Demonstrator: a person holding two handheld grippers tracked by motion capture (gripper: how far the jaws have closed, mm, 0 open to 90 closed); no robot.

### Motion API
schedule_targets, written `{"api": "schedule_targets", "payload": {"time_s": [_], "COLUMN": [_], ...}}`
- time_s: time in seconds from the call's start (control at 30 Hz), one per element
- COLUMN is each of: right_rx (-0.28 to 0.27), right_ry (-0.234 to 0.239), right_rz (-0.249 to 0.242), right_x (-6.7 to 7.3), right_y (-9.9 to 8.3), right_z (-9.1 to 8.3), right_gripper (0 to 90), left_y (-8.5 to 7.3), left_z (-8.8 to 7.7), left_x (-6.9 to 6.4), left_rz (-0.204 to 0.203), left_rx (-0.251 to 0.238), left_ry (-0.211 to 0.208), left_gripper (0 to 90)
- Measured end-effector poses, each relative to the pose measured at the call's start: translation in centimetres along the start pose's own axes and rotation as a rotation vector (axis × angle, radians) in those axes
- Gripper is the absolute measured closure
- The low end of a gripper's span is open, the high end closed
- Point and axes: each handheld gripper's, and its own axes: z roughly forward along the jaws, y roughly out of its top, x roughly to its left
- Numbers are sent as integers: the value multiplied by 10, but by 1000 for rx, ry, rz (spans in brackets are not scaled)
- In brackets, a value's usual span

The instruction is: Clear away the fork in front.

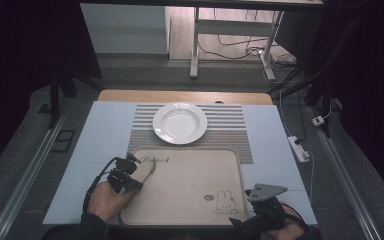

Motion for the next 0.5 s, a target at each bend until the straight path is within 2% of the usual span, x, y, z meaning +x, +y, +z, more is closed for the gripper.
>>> {"api": "schedule_targets", "payload": {"time_s": [0.1,0.2,0.23,0.27,0.3,0.37,0.4,0.5], "right_rx": [-10,-20,-26,-27,-36,-37,-45,-45], "right_ry": [-10,-19,-23,-31,-34,-37,-40,-45], "right_rz": [16,38,44,49,58,63,72,76], "right_x": [-1,-1,-1,-1,-1,-1,0,0], "right_y": [-2,-4,-5,-5,-6,-7,-8,-10], "right_z": [-3,-7,-8,-10,-11,-12,-14,-16], "right_gripper": [16,6,4,0,0,0,0,0], "left_y": [2,9,9,14,14,20,27,32], "left_z": [-3,-8,-8,-9,-9,-9,-5,-1], "left_x": [1,2,2,3,3,5,6,7], "left_rz": [10,45,45,73,73,105,118,122], "left_rx": [-22,-73,-73,-80,-80,-89,-78,-74], "left_ry": [1,-10,-10,-23,-23,-42,-24,-21], "left_gripper": [799,818,837,859,877,888,890,890]}}
